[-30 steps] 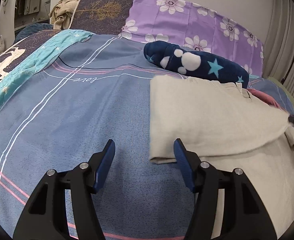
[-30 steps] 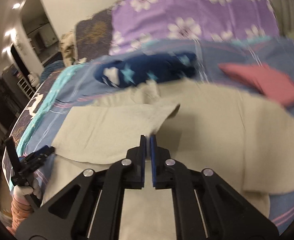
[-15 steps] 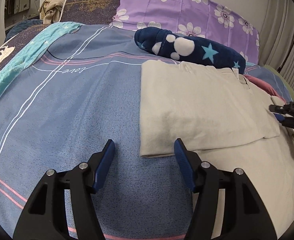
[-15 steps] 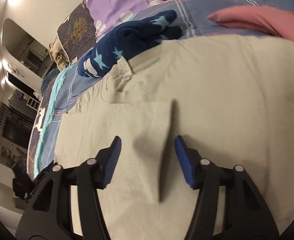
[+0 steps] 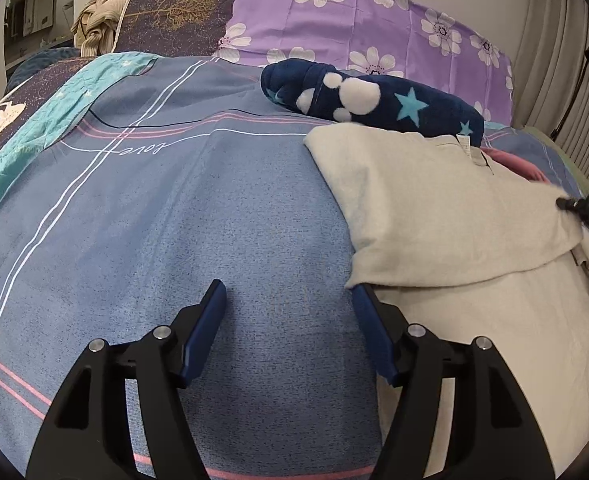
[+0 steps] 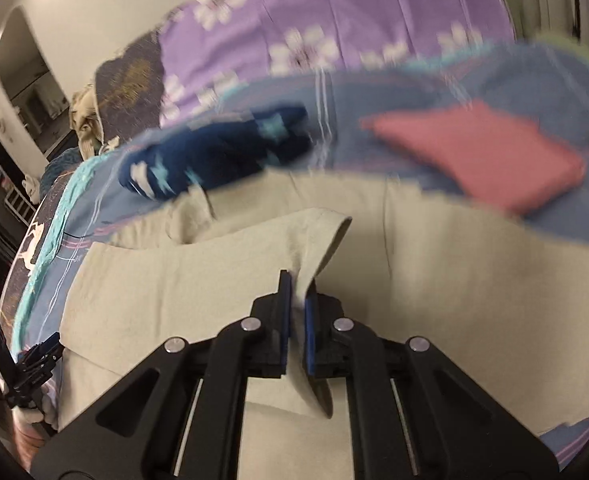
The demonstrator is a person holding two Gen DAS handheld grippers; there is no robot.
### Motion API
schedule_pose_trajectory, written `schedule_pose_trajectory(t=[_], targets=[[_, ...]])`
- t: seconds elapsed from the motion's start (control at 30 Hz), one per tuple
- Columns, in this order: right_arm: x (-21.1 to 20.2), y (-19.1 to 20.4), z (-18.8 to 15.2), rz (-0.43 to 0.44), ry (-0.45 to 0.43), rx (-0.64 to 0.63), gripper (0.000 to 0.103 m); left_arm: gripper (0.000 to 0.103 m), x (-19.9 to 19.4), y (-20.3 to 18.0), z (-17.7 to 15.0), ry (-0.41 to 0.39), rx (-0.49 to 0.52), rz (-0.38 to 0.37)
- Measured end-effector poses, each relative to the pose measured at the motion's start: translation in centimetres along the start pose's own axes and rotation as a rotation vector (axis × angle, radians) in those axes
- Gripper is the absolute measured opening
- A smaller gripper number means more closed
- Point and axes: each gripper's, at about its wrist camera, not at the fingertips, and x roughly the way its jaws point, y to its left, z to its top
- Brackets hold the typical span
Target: Fold small clothes
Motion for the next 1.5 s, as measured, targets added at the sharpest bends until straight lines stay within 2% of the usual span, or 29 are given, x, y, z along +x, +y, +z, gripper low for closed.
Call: schedule_pose_trajectory(t=[0.2,0.3,0.33,0.37,0.4,0.43,0.5,0.57,0.6,0.63,0.67,0.77,0.9,0.97,1.03,1.1,1.13,1.17,1.2,1.23,1.27,1.33,1.5], targets=[[1.7,-0.9,-1.0,-0.022,0.002,0.022,0.009,0.065,-0.2,-0.7,0.0,-0.01,0.036,0.028],[1.9,-0.6,-1.2,-0.026,0.0,0.011,0.009,0.055,-0.2,-2.3,0.0,-0.01,0.113,0.042],[2.1,-0.7,-1.4,-0.025,-0.003,0.012,0.009,0.048,-0.2,-3.0,0.0,-0.009,0.148,0.052],[2.0,-1.2,-1.7,-0.021,-0.007,0.014,0.009,0.034,-0.3,-3.7,-0.1,-0.011,0.179,0.064],[2.0,-1.5,-1.8,-0.016,-0.013,0.017,0.009,0.025,-0.4,-4.5,-0.1,-0.018,0.215,0.076],[1.9,-1.7,-1.9,-0.01,-0.021,0.023,0.009,0.003,-0.7,-5.0,-0.1,-0.026,0.241,0.091],[1.2,-1.7,-1.7,-0.011,-0.045,0.03,0.009,0.002,-1.3,-5.8,-0.1,-0.05,0.278,0.16],[-0.3,-1.3,-1.2,-0.057,-0.107,-0.005,0.002,0.0,-1.9,-6.4,-0.1,-0.07,0.32,0.266],[-1.0,-1.1,-0.9,-0.08,-0.138,-0.034,0.002,0.0,-1.9,-6.6,-0.4,-0.073,0.354,0.337],[-1.1,-1.1,-0.6,-0.082,-0.142,-0.049,0.002,0.0,-1.8,-6.7,-0.7,-0.056,0.381,0.359],[-0.9,-1.3,-0.4,-0.076,-0.124,-0.052,0.002,0.001,-1.7,-6.4,-1.0,-0.028,0.383,0.336],[0.1,-2.6,-0.9,-0.061,-0.08,-0.013,0.003,0.003,-2.0,-4.9,-1.3,0.035,0.283,0.194],[-0.9,-3.3,-2.5,-0.038,-0.132,0.031,0.004,0.004,-2.4,-3.2,1.4,0.003,0.144,0.122],[-2.3,-2.5,-2.8,0.022,-0.173,0.003,0.006,0.009,-1.3,-2.1,3.3,0.015,0.067,0.076],[-3.2,-1.1,-3.3,0.131,-0.18,-0.056,0.007,0.012,1.0,-1.6,4.6,0.069,0.008,0.006],[-3.0,0.1,-3.8,0.221,-0.137,-0.12,0.014,0.016,3.4,-2.0,5.0,0.136,-0.021,-0.024],[-2.3,0.5,-4.3,0.231,-0.105,-0.142,0.019,0.016,4.3,-2.8,4.8,0.16,-0.017,-0.04],[-1.2,0.6,-4.8,0.206,-0.074,-0.15,0.024,0.019,4.7,-3.8,4.7,0.152,0.013,-0.013],[0.1,0.5,-5.2,0.168,-0.029,-0.147,0.024,0.02,4.7,-4.7,4.7,0.137,0.05,0.018],[1.4,0.2,-5.4,0.159,0.02,-0.122,0.022,0.02,4.9,-5.3,4.8,0.138,0.079,0.04],[1.2,-0.1,-5.1,0.183,0.016,-0.101,0.022,0.022,5.1,-5.4,5.0,0.143,0.078,0.045],[1.0,-0.8,-5.0,0.226,0.011,-0.068,0.022,0.025,5.6,-5.1,5.9,0.154,0.033,0.035],[1.0,-0.8,-5.3,0.232,0.014,-0.064,0.022,0.049,7.9,-3.4,8.6,0.176,-0.105,-0.025]])
